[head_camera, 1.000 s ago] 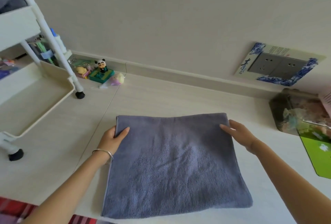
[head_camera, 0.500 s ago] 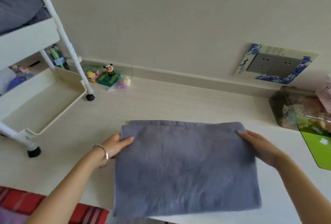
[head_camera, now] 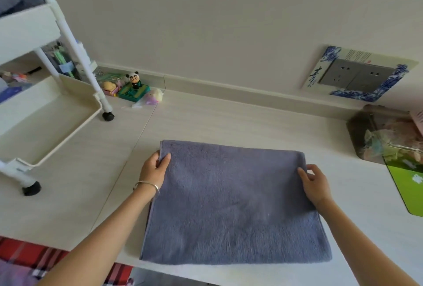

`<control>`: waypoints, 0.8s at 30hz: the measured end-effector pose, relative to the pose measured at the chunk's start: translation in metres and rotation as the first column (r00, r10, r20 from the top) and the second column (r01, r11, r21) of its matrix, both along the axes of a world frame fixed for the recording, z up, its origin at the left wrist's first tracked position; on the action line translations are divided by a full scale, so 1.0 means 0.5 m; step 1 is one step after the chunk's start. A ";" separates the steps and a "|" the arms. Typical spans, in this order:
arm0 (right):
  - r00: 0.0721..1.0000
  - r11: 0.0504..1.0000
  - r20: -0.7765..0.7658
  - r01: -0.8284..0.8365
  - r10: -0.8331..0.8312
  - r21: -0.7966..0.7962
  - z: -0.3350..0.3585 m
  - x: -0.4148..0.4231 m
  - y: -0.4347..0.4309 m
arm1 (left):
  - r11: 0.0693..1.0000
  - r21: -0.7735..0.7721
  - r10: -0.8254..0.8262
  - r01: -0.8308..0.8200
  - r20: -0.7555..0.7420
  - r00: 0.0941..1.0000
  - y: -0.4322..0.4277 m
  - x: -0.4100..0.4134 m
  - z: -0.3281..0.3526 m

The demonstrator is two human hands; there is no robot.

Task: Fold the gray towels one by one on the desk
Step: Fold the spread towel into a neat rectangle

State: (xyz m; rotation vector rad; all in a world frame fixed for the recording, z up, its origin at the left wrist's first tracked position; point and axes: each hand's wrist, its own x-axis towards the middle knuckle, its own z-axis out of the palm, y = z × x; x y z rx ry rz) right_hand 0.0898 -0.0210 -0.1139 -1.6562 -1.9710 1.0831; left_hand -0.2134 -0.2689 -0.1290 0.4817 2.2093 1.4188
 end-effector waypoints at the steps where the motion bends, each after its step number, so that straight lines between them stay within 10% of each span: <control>1: 0.999 1.000 0.041 -0.017 0.017 0.003 -0.007 -0.006 0.003 | 0.999 -0.048 0.013 -0.014 -0.018 1.000 0.009 -0.004 -0.009; 12: 0.983 0.997 0.170 -0.068 0.073 -0.031 -0.025 -0.049 0.046 | 0.955 -0.287 0.061 -0.080 -0.074 0.995 0.048 -0.039 -0.034; 24: 0.996 0.992 0.034 -0.085 0.082 0.091 -0.024 0.028 0.007 | 0.960 -0.106 -0.266 0.257 -0.081 0.960 0.048 -0.017 -0.007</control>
